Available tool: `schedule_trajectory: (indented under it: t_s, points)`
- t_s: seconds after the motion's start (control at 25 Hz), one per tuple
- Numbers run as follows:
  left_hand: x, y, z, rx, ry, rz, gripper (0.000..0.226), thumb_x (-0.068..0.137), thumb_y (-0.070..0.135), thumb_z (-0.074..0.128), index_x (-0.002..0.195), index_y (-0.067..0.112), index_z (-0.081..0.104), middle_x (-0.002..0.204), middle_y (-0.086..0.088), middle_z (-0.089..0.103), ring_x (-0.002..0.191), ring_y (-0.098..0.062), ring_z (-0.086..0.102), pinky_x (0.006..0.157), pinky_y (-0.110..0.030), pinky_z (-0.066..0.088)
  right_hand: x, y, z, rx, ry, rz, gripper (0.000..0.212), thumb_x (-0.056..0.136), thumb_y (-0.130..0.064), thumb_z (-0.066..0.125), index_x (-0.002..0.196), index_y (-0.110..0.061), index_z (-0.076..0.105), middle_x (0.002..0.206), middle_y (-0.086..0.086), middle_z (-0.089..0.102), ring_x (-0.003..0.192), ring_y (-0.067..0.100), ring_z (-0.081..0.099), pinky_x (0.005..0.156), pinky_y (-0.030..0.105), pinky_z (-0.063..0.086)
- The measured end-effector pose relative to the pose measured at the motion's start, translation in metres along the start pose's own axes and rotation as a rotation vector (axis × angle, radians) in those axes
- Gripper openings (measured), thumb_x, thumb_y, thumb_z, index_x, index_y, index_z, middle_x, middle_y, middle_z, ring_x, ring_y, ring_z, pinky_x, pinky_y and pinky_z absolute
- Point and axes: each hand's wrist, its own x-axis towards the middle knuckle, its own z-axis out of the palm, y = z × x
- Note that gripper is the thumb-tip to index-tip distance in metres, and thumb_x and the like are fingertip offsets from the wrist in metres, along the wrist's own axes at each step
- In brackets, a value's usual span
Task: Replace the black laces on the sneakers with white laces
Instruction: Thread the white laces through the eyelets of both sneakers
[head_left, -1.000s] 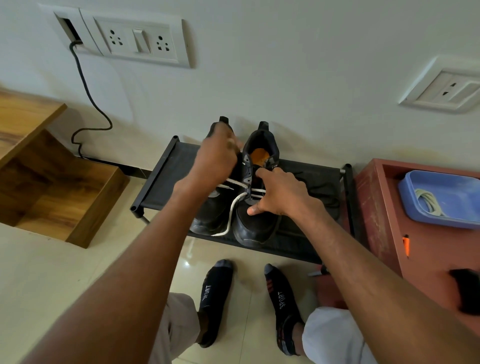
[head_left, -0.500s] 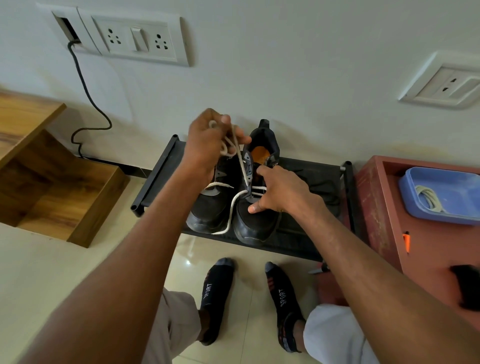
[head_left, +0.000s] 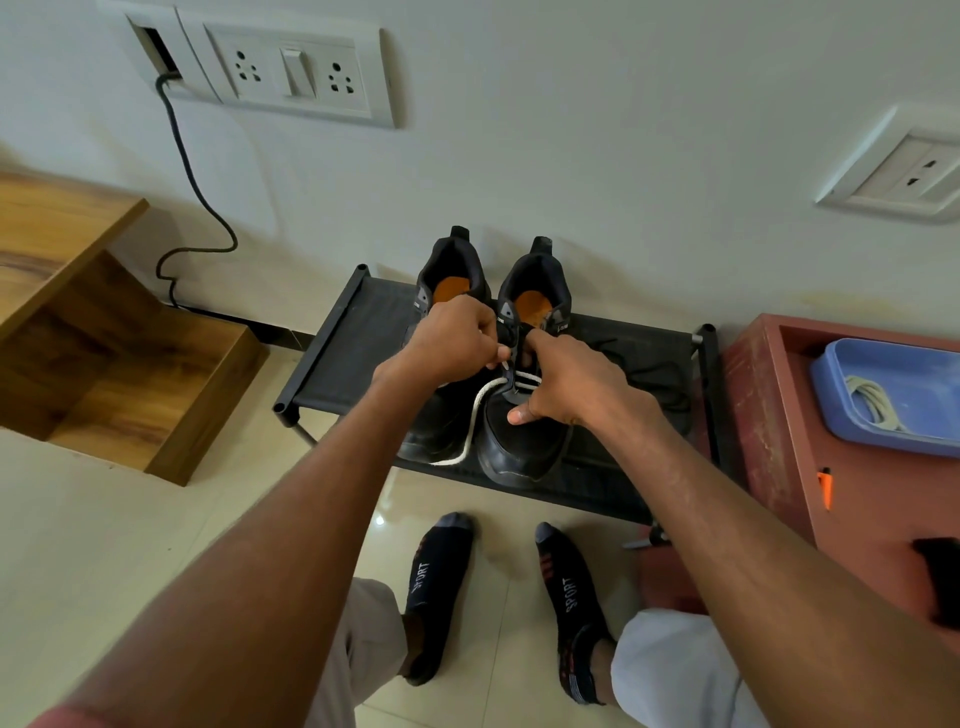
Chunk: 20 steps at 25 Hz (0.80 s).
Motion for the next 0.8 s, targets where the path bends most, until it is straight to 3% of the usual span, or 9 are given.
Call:
schedule_trajectory:
  t_s: [0.08, 0.24, 0.36, 0.48, 0.68, 0.8]
  points:
    - [0.001, -0.002, 0.003, -0.047, 0.009, -0.039, 0.019, 0.096, 0.017, 0.073, 0.083, 0.003, 0.069, 0.076, -0.001, 0.076, 0.08, -0.017, 0.073, 0.084, -0.041, 0.062, -0.001, 0.0, 0.0, -0.007, -0.011, 0.008, 0.083, 0.068, -0.049, 0.094, 0.133, -0.028, 0.047, 0.132, 0.004, 0.057, 0.117, 0.031, 0.061, 0.092, 0.052, 0.056]
    - [0.001, -0.005, -0.001, -0.014, 0.023, -0.024, 0.017, 0.091, 0.02, 0.079, 0.081, 0.009, 0.071, 0.076, -0.002, 0.075, 0.077, -0.018, 0.072, 0.074, -0.033, 0.06, -0.007, -0.005, -0.002, 0.024, 0.075, -0.073, 0.084, 0.071, -0.041, 0.095, 0.133, -0.022, 0.042, 0.122, 0.005, 0.063, 0.108, 0.032, 0.066, 0.087, 0.051, 0.059]
    - [0.001, -0.007, -0.006, 0.136, 0.065, 0.02, 0.007, 0.089, 0.01, 0.073, 0.083, 0.015, 0.072, 0.082, -0.001, 0.07, 0.079, -0.019, 0.067, 0.063, -0.029, 0.05, -0.008, -0.013, 0.0, 0.074, 0.133, -0.231, 0.04, 0.082, -0.031, 0.086, 0.108, -0.027, 0.056, 0.099, -0.003, 0.066, 0.092, 0.025, 0.069, 0.081, 0.047, 0.06]
    - [0.002, -0.01, -0.006, 0.217, 0.103, 0.03, 0.021, 0.086, 0.006, 0.066, 0.082, 0.026, 0.069, 0.092, -0.003, 0.07, 0.083, -0.022, 0.065, 0.066, -0.031, 0.048, -0.015, -0.024, 0.01, -0.016, 0.122, -0.3, 0.02, 0.095, -0.036, 0.071, 0.113, -0.031, 0.063, 0.102, -0.004, 0.067, 0.091, 0.023, 0.067, 0.08, 0.042, 0.057]
    - [-0.002, -0.01, -0.009, 0.287, 0.097, 0.071, 0.022, 0.089, 0.009, 0.067, 0.081, 0.029, 0.066, 0.094, -0.003, 0.069, 0.087, -0.025, 0.065, 0.077, -0.043, 0.058, -0.019, -0.03, 0.011, -0.095, 0.253, -0.198, 0.026, 0.1, -0.048, 0.063, 0.097, -0.024, 0.071, 0.089, 0.002, 0.064, 0.08, 0.025, 0.063, 0.077, 0.042, 0.058]
    - [-0.005, -0.005, -0.011, 0.324, 0.084, 0.074, 0.016, 0.09, 0.011, 0.068, 0.085, 0.026, 0.069, 0.096, -0.001, 0.068, 0.089, -0.025, 0.065, 0.077, -0.042, 0.056, -0.02, -0.027, 0.012, 0.053, 0.258, -0.115, 0.011, 0.091, -0.032, 0.077, 0.093, -0.026, 0.069, 0.091, -0.001, 0.066, 0.085, 0.024, 0.066, 0.077, 0.043, 0.059]
